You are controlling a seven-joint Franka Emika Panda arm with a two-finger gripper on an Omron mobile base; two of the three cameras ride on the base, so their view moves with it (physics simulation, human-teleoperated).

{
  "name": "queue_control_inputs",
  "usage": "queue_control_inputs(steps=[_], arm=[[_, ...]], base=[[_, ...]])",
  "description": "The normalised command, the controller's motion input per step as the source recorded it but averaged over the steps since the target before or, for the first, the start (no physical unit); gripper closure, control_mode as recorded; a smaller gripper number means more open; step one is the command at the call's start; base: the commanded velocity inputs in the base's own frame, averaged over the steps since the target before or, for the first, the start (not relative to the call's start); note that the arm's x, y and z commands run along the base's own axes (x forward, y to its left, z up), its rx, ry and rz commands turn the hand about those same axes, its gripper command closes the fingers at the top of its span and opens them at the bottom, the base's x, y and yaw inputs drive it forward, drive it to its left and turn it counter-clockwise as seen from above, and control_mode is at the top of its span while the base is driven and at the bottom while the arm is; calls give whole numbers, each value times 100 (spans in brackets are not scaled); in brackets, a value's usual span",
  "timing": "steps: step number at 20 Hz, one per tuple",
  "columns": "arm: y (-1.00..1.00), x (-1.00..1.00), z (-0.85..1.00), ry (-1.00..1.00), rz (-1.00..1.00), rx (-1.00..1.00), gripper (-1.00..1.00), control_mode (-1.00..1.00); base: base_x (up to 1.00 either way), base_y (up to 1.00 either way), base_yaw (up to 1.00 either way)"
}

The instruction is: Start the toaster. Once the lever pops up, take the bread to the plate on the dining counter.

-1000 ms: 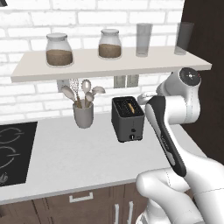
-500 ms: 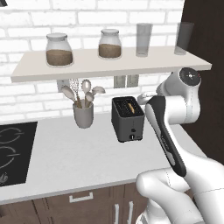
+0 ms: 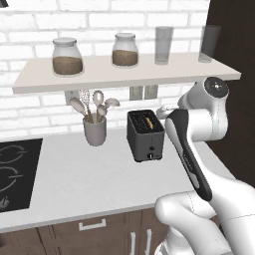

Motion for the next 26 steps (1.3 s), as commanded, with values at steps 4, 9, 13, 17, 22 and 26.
queue_control_inputs(steps=[4, 9, 13, 17, 22, 26], arm=[[0, 0, 0, 0, 0, 0, -100, -100], [0, 0, 0, 0, 0, 0, -100, -100], [0, 0, 0, 0, 0, 0, -100, -100], [0, 0, 0, 0, 0, 0, -100, -100], [0, 0, 0, 0, 0, 0, -100, -100], [0, 0, 0, 0, 0, 0, -100, -100]], base=[[0, 0, 0], [0, 0, 0], [0, 0, 0], [0, 0, 0], [0, 0, 0], [0, 0, 0]])
